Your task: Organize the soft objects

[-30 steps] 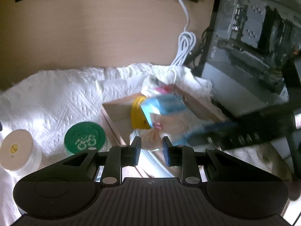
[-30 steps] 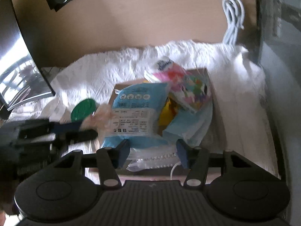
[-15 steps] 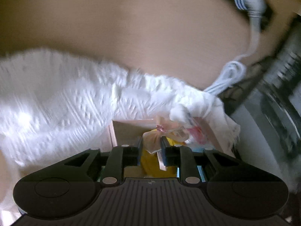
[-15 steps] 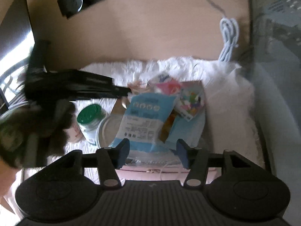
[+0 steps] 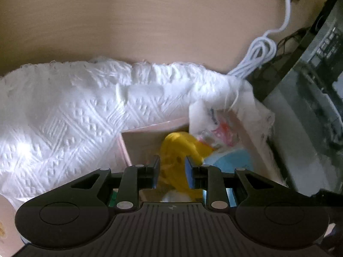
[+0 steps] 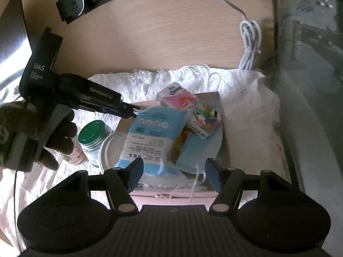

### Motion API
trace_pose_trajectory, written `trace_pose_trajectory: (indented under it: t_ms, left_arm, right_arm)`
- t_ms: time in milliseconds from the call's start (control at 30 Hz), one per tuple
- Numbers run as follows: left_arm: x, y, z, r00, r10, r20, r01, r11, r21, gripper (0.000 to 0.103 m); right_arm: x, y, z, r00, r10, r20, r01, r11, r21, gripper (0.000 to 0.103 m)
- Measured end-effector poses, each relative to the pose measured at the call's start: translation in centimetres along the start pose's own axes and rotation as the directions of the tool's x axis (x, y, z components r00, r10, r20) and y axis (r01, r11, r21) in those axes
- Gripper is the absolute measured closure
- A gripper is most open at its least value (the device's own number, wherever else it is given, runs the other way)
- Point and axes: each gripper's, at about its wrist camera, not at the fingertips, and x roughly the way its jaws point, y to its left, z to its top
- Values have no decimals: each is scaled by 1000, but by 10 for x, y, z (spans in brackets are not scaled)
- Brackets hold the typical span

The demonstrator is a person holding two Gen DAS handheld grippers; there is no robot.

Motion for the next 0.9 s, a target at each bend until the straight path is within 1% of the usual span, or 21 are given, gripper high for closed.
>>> trace_pose_trajectory:
  t_ms: [67,100,133,167,233,300,333,367,400,500,567,633,700,733,800,833,867,900]
  left_arm:
    - [-13,10,-5,994,-47,100,58,992,-114,75]
    - [-18,13,-7,990,-66,126,83,987,-137,75]
    - [-23,12,-9,988,-77,135,94,987,-130,75]
    - [-28,8,-13,988,-82,130,95,991,-96,75]
    - [-35,-7,-24,993,-75,93,74,997,8,75]
    - [-39,-22,-43,996,-63,57,56,992,114,75]
    - [-39,-27,-52,997,-61,44,54,988,146,75]
    - [-39,-30,-61,998,-54,44,46,984,170,74]
    - [-41,-34,-69,997,-40,72,24,978,209,75]
    - [-41,-36,-75,994,9,110,-40,960,276,77]
    - [-39,-36,-72,993,12,115,-44,960,276,77]
    - [-37,-30,-69,992,7,128,-39,968,249,78]
    - [-38,-23,-69,988,-7,156,-28,975,219,77]
    - [-41,-20,-70,985,-14,173,-23,978,208,77]
    - [-52,-16,-76,976,-37,216,-5,981,193,77]
    - [-59,-15,-80,969,-45,244,-2,983,186,77]
    - [-67,-13,-86,959,-50,278,-1,984,180,77]
    - [-75,-11,-92,949,-49,312,-5,985,170,77]
  right_arm:
    - [0,3,0,1000,-1,0,1,1000,-13,39]
    - [0,4,0,1000,-5,3,5,1000,-16,39]
    - [0,4,0,1000,-9,8,9,1000,-16,39]
    - [0,4,0,1000,-9,17,9,1000,-16,39]
    - [3,6,-1,1000,-10,24,10,1000,-18,41]
    - [10,10,0,1000,-21,22,21,1000,-17,48]
    - [14,12,2,1000,-19,14,19,1000,-17,52]
    - [21,14,4,1000,-18,5,18,1000,-16,53]
    - [27,16,6,1000,-19,0,19,1000,-13,53]
    - [38,22,14,1000,-29,-7,28,999,-17,53]
    - [42,25,19,999,-30,-15,30,999,-19,53]
    - [48,26,22,999,-32,-30,32,999,-6,53]
    - [49,25,22,999,-28,-37,29,999,16,52]
    - [47,23,22,999,-29,-38,30,999,27,50]
    - [36,20,17,999,-36,-16,37,998,60,48]
    - [29,19,15,999,-44,1,44,997,67,44]
    - [20,19,11,998,-57,22,56,996,72,38]
    - [11,19,6,997,-72,41,69,995,72,36]
